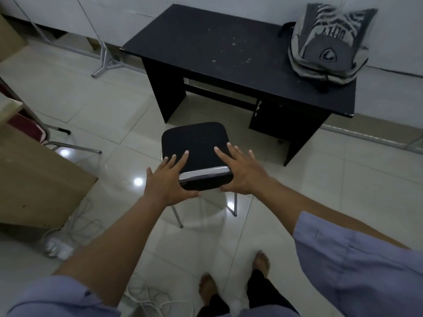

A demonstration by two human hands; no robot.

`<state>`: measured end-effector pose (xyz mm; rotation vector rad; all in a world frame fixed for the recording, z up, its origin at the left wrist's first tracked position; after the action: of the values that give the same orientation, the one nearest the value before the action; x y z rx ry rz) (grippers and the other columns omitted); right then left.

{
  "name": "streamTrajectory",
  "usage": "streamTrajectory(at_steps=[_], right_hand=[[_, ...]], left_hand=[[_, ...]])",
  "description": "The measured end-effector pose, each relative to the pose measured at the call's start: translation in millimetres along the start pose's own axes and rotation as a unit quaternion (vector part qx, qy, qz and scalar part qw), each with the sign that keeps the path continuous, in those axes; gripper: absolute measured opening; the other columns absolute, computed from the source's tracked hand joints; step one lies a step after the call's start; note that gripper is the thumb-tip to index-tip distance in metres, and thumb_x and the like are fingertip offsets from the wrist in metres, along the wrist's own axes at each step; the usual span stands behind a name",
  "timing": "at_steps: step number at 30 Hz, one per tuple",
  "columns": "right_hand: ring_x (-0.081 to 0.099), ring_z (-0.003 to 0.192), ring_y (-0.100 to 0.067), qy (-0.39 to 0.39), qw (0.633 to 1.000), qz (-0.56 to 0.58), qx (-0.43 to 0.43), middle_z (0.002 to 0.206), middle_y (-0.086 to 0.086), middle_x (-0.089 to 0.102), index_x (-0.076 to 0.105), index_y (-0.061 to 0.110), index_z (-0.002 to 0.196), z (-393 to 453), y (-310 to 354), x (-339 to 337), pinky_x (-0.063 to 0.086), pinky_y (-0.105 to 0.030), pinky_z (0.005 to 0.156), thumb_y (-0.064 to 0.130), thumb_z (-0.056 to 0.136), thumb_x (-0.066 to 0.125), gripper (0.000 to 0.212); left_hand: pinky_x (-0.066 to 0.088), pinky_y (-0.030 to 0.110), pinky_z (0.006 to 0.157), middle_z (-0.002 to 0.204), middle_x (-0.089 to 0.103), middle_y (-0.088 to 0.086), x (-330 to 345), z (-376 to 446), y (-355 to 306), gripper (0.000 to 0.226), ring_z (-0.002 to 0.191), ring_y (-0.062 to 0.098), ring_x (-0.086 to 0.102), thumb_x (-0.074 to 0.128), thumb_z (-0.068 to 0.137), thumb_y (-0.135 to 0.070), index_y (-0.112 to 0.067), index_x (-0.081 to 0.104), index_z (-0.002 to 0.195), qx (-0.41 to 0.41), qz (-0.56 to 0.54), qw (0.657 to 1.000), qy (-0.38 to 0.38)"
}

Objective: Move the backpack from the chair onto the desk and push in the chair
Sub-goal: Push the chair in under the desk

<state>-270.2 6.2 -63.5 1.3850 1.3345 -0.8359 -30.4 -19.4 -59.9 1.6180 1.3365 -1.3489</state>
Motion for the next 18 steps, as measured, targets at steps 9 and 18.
streamTrajectory(at_steps=[9,18], right_hand=[[0.067,0.092,-0.019,-0.023,0.997,-0.071,0.016,0.1,0.006,0.07,0.065,0.041,0.123,18.3,11.9,-11.5,0.05,-0.032,0.074,0.048,0.088,0.067,0.036],[0.064,0.07,-0.024,-0.099,0.993,-0.031,0.056,0.073,0.003,0.06,0.069,0.028,0.096,48.0,16.2,-9.1,0.05,-0.031,0.062,0.036,0.087,0.067,0.012]], left_hand=[[0.049,0.029,0.067,0.098,0.072,-0.001,-4.0,18.1,-0.4,0.045,0.083,0.022,0.068,0.067,0.089,-0.045,-0.041,0.063,0.133,-0.028,0.078,0.996,-0.027],[0.048,0.028,0.062,0.084,0.071,-0.002,-20.3,55.4,13.8,0.028,0.072,0.023,0.066,0.067,0.088,-0.038,-0.041,0.073,0.116,-0.009,0.113,0.992,-0.051]])
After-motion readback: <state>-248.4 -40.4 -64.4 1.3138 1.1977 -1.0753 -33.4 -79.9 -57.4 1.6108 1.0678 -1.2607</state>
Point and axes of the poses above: each hand's wrist, its own z-axis towards the middle knuckle, its own x-axis out of the palm, y = z × x, the point moved 2 cm from there along z, towards the middle knuckle
